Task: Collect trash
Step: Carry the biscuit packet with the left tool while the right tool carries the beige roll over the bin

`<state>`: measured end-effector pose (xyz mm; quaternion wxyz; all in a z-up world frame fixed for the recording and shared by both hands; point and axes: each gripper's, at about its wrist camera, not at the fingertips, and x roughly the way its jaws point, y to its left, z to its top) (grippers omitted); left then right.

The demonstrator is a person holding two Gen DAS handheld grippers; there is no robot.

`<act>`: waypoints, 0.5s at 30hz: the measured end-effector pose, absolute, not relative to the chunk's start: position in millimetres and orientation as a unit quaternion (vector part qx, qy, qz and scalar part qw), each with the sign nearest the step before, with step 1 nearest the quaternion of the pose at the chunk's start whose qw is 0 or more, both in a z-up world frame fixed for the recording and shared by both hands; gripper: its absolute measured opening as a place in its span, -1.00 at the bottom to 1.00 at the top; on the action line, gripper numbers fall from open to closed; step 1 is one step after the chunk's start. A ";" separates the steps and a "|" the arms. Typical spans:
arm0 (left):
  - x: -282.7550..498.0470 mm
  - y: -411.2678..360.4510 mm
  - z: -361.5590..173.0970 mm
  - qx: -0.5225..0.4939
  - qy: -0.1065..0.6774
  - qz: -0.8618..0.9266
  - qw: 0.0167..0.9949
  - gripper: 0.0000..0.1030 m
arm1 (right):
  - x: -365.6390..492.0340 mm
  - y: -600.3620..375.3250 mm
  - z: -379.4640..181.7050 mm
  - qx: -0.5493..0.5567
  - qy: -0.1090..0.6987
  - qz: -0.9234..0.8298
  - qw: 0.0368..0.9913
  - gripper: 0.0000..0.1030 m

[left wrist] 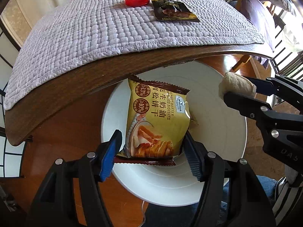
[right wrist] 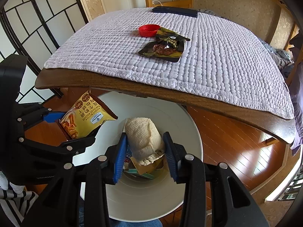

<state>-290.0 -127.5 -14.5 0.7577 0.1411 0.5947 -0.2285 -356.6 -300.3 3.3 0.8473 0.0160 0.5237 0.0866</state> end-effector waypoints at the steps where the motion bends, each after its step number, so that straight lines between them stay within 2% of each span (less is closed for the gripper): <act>1: -289.8 -128.5 -16.5 0.142 0.596 -0.229 0.757 0.27 | -356.1 -300.6 2.4 0.016 0.525 0.086 0.847 -0.26; 15: -292.3 -138.3 -47.9 0.148 0.603 -0.226 0.751 0.27 | -351.3 -302.9 -9.0 0.017 0.535 0.082 0.840 -0.26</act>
